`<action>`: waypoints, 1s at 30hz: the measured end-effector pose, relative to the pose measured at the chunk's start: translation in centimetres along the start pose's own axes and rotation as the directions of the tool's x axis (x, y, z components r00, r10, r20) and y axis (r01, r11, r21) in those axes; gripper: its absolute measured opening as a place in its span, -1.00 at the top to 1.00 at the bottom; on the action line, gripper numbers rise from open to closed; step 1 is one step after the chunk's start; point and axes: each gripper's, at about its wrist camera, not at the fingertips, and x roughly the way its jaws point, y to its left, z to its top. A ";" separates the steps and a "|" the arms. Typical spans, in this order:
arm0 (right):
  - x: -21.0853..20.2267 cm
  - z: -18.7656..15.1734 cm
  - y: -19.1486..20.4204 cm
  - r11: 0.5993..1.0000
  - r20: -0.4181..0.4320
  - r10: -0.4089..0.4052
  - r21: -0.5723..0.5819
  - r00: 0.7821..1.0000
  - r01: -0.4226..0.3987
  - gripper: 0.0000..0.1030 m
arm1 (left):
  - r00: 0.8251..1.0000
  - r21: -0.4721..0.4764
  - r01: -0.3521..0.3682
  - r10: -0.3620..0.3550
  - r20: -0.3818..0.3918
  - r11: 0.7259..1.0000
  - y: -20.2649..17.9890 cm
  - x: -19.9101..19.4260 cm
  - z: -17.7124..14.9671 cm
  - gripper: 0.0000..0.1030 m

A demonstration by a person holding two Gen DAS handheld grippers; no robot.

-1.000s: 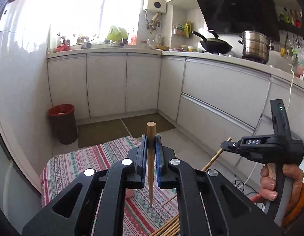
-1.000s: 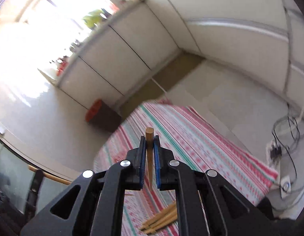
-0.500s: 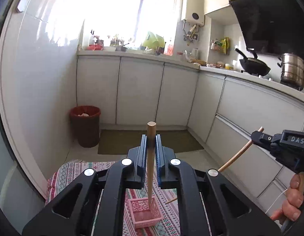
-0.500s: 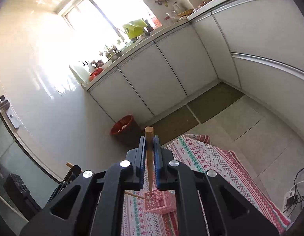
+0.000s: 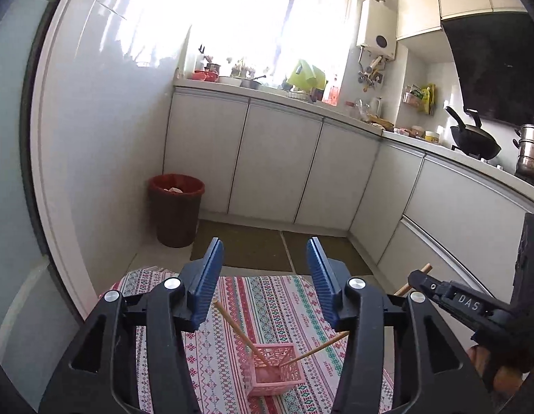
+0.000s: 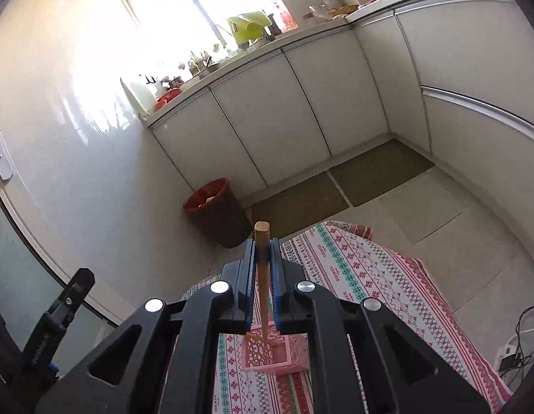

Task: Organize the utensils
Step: 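Move the left gripper back down to the chopstick pile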

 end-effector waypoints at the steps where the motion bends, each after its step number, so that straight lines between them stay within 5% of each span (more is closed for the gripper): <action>1: 0.6 -0.2 0.0 1.000 -0.009 0.002 -0.001 1.000 -0.002 0.77 | 1.000 -0.003 -0.002 0.002 0.000 1.000 0.1 0.0 0.2 0.04; 2: 1.0 -0.4 -0.1 1.000 -0.016 0.004 -0.001 1.000 -0.004 0.75 | 1.000 -0.003 0.000 0.000 0.001 1.000 0.1 -0.2 0.2 0.03; 4: 1.8 -0.7 -0.3 1.000 -0.043 0.009 -0.006 0.999 -0.010 0.06 | 1.000 0.007 -0.003 0.003 0.006 1.000 0.0 -0.5 0.3 -0.05; 5: 1.7 -0.8 -0.5 1.000 -0.035 0.006 0.005 0.999 -0.006 -0.03 | 1.000 0.014 -0.006 0.006 0.010 1.000 -0.1 -0.6 0.3 -0.09; 8: 0.8 -0.6 -1.1 1.000 -0.012 -0.018 0.006 1.000 0.018 -0.09 | 1.000 0.034 0.005 -0.005 0.002 0.999 -0.6 -0.8 0.5 -0.16; 14: -2.3 -0.1 -2.9 0.998 0.045 -0.055 0.029 0.997 0.054 -0.52 | 0.998 0.089 0.033 -0.028 -0.056 0.995 -2.6 -0.5 -0.4 -0.33; 21: -5.5 -1.4 -5.9 0.982 0.047 -0.188 -0.006 0.981 0.188 -0.87 | 0.975 0.106 0.089 -0.065 -0.212 0.990 -5.0 0.5 -4.5 -0.85; 25: -6.8 -2.6 -8.1 0.938 0.019 -0.325 -0.118 0.946 0.325 -0.87 | 0.901 0.252 0.185 -0.061 -0.430 0.950 -8.4 2.9 -8.7 -0.86; 30: -8.1 -4.0 -13.9 0.924 -0.153 -0.383 -0.038 0.911 0.381 -0.87 | 0.724 0.337 0.391 -0.059 -0.688 0.857 -12.7 5.6 -15.7 -0.86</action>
